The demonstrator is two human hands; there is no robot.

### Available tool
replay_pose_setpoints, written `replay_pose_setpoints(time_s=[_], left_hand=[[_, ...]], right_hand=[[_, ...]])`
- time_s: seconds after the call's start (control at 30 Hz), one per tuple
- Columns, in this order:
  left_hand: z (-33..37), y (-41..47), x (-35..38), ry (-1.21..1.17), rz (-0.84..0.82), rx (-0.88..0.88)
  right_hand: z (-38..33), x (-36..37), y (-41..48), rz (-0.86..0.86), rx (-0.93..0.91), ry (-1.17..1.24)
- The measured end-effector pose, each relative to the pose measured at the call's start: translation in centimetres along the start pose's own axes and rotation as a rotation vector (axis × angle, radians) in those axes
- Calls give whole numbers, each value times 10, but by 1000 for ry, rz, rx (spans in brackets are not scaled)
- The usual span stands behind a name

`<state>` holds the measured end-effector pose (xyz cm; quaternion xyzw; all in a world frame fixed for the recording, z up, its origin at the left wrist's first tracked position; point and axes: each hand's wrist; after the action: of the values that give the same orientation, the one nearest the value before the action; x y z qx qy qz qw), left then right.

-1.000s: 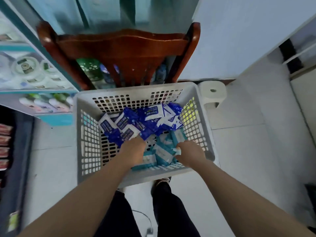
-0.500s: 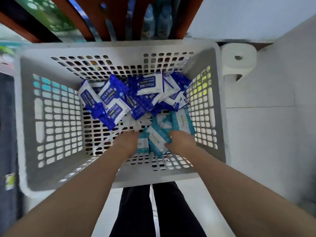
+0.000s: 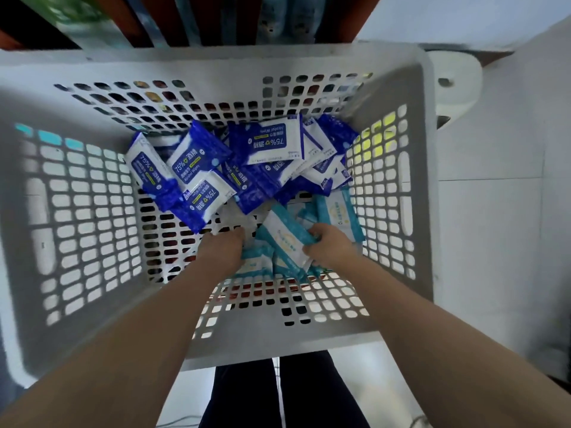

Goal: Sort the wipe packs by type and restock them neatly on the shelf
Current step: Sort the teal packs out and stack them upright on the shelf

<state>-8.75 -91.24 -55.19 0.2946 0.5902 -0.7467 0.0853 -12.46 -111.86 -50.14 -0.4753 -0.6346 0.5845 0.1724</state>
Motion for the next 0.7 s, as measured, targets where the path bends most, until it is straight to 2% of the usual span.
replay_pose_setpoints(time_s=[0.07, 0.17, 0.23, 0.3, 0.33, 0.4, 0.7], left_hand=[[-3, -3, -4, -106, -31, -17], [-10, -7, -13, -454, -25, -116], [-12, -11, -21, -862, -59, -208], [-6, -16, -30, -1331, -161, -256], [-2, -19, -34, -1470, -208, -251], [7, -21, -38, -1564, -253, -211], [25, -29, -38, -1611, -300, -186]], right_hand=[[1, -1, -3, -43, 48, 180], [-2, 1, -9, -110, 79, 367], [-5, 5, -13, -125, 83, 410], [-10, 11, -16, -137, 77, 445], [-12, 14, -16, -144, 71, 459], [-14, 17, -18, -144, 65, 481], [-1, 9, -20, 20, 42, 450]])
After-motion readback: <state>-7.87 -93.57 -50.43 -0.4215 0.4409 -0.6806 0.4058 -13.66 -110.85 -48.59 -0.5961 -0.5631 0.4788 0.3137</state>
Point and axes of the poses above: each hand's wrist, its own y-axis towards the middle knuckle, its own x-axis out of the palm, z = x × y, and after that the axes turned 2 degrees about -y, right-handed
